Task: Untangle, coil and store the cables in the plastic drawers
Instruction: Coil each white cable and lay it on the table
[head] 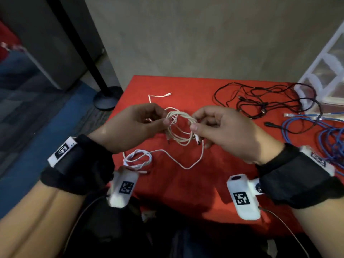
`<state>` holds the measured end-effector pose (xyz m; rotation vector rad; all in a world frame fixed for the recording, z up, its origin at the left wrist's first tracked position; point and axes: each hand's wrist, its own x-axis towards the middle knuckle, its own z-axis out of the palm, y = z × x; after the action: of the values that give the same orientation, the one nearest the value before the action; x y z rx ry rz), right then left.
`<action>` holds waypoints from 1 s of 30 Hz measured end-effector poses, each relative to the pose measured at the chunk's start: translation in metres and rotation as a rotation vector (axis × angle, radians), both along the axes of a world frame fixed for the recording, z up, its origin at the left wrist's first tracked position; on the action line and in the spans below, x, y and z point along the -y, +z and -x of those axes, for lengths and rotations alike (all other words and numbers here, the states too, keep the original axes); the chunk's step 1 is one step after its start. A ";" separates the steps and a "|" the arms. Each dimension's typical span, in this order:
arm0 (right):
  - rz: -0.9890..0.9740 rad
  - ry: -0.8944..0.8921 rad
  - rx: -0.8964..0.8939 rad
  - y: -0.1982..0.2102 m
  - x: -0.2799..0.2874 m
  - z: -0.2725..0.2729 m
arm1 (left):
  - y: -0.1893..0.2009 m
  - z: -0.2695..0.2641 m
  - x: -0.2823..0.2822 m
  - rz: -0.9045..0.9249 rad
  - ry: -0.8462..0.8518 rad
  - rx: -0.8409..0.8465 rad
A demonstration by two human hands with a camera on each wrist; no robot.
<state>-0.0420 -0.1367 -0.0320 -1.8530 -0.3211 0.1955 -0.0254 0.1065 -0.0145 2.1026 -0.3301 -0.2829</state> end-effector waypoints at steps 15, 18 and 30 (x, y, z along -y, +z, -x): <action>0.311 0.226 0.061 -0.011 -0.052 0.022 | -0.036 -0.015 -0.051 -0.722 -0.239 0.194; 0.329 0.261 0.104 -0.011 -0.057 0.025 | -0.021 -0.034 -0.053 -0.624 -0.098 0.304; 1.110 0.584 0.478 -0.029 -0.145 0.016 | 0.036 -0.074 -0.024 -0.412 0.111 0.378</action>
<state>-0.0578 0.0087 -0.0607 -2.8476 -1.2882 0.3738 0.0484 0.1300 0.0211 2.5733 -0.3999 0.1304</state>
